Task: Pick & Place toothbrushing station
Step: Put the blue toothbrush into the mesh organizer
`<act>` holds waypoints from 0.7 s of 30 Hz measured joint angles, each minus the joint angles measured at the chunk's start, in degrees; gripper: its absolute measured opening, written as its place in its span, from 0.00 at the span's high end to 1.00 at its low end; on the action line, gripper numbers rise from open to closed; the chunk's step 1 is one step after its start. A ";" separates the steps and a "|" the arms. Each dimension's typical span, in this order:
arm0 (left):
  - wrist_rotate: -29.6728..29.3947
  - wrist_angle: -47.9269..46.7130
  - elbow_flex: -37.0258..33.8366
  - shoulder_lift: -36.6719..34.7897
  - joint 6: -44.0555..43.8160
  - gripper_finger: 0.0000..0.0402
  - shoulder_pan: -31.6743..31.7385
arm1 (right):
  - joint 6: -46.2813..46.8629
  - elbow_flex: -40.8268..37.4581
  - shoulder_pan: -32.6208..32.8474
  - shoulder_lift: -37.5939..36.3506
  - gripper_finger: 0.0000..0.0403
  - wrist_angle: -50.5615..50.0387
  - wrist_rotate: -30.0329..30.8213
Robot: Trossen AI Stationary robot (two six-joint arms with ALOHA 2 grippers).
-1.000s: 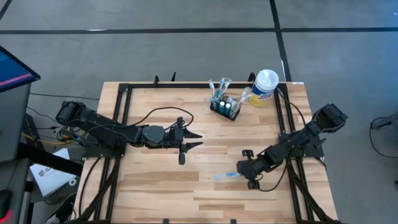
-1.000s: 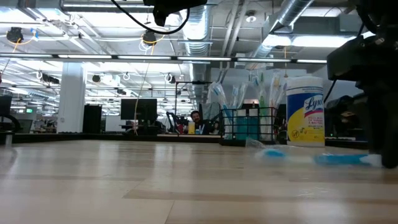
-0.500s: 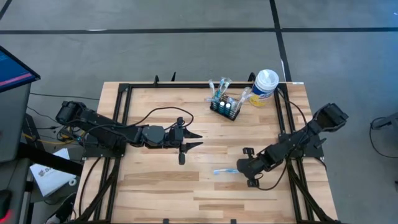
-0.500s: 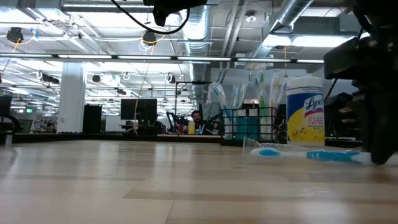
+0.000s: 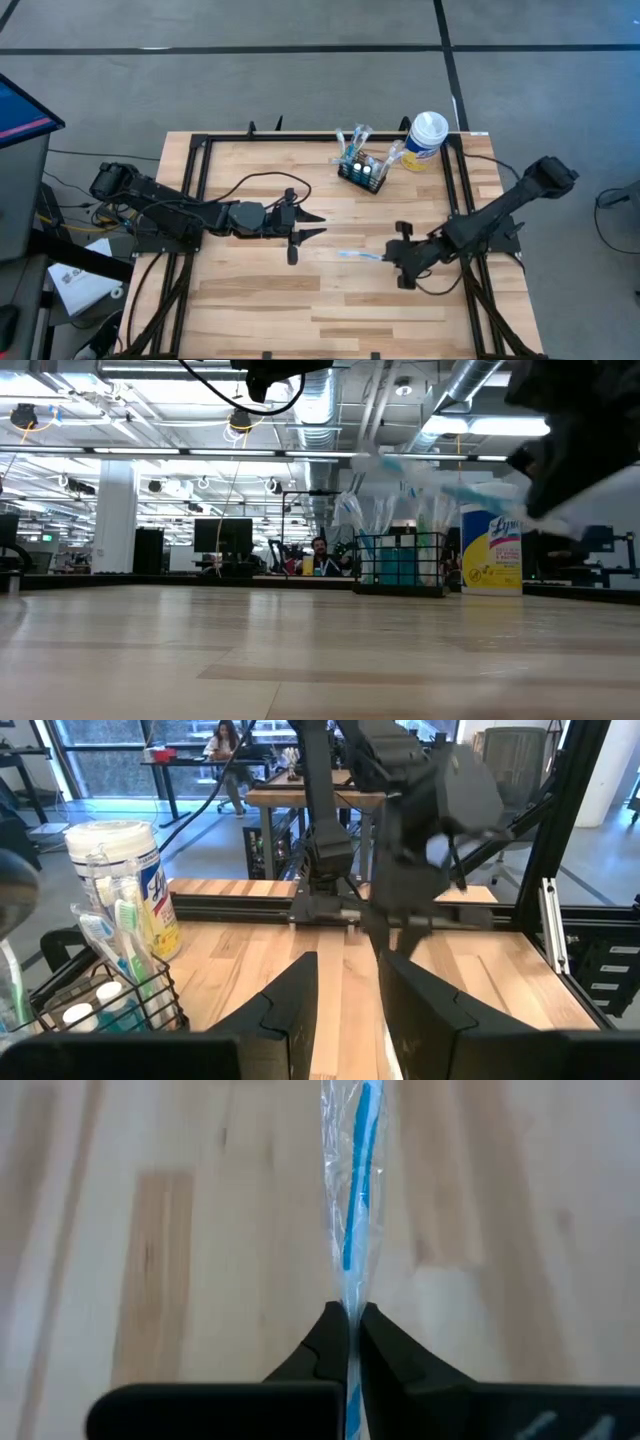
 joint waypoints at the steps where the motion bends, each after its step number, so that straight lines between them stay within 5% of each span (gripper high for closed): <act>1: 0.00 -0.01 0.00 0.00 0.00 0.74 0.00 | -0.47 0.00 -0.09 -1.30 1.00 0.04 1.07; 9: 0.00 0.13 0.00 0.00 0.00 0.74 0.00 | -2.84 0.00 -0.75 -10.88 0.99 0.87 12.83; 21: 0.00 2.40 0.00 0.00 0.00 0.74 0.09 | -13.33 0.00 -2.22 -14.46 1.00 11.91 14.86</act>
